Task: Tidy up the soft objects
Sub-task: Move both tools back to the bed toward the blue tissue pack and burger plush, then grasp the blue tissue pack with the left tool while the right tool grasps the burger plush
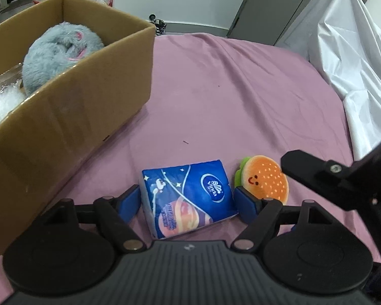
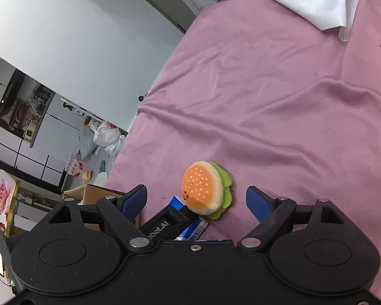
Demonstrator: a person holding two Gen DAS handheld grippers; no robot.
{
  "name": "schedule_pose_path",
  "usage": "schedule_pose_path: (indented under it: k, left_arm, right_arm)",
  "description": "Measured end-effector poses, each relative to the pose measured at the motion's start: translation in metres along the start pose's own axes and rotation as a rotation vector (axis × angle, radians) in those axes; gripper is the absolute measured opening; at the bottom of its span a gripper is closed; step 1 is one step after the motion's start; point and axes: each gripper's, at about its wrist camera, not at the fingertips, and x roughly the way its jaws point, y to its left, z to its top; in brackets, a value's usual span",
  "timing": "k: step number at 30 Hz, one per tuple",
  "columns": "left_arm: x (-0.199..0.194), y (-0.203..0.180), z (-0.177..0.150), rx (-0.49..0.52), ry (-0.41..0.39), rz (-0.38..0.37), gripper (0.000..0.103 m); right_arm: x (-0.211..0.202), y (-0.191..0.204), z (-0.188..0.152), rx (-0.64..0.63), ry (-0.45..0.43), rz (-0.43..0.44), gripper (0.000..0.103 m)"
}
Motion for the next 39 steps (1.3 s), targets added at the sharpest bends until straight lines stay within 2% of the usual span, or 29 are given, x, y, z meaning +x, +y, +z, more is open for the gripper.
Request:
schedule_pose_path:
  k: [6,11,16,19,23,26,29,39]
  left_arm:
    - [-0.009,0.009,-0.001,-0.020,0.000,-0.006,0.067]
    - [-0.019,0.018,-0.004,-0.004,0.004,-0.011,0.065]
    - [-0.028,0.031,-0.008,-0.011,0.015,-0.024,0.065]
    - [-0.029,0.037,-0.009,-0.020,0.025,-0.023,0.065]
    - [-0.032,0.045,-0.010,-0.022,0.026,-0.021,0.066]
    - [-0.033,0.047,-0.009,-0.031,0.034,-0.032,0.065]
    - [-0.038,0.047,-0.009,-0.019,0.028,-0.040,0.065]
    - [-0.074,0.046,-0.002,0.018,0.014,-0.099,0.065]
  right_arm:
    - [0.009,0.002,-0.001,-0.004,0.022,-0.007,0.080]
    - [0.017,0.003,-0.004,-0.014,0.032,-0.024,0.079]
    - [0.024,0.016,-0.010,-0.098,0.033,-0.065,0.074]
    - [0.029,0.026,-0.016,-0.177,0.033,-0.111,0.064]
    - [0.031,0.032,-0.020,-0.248,0.025,-0.169,0.034]
    - [0.025,0.034,-0.021,-0.272,0.010,-0.168,0.025]
    - [0.013,0.039,-0.020,-0.304,-0.041,-0.160,0.024]
    - [-0.019,0.055,-0.011,-0.330,-0.120,-0.119,0.024]
